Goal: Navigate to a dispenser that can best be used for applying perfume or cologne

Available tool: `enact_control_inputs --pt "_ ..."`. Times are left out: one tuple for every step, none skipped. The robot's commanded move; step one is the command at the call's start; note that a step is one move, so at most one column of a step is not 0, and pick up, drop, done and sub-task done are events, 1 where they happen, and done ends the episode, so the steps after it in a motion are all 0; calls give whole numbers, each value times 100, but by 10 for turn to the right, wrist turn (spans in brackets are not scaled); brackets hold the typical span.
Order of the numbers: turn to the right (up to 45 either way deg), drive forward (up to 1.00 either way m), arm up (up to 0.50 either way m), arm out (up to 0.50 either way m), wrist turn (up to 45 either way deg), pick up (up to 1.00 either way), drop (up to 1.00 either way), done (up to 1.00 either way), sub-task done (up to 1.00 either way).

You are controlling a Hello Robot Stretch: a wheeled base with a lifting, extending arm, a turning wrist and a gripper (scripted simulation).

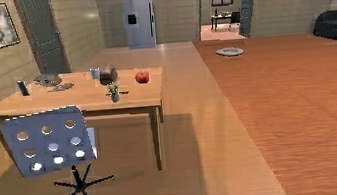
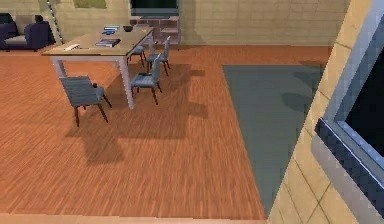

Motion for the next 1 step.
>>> enact_control_inputs --pt "-450 0 0 0 0 0 0 0 0"
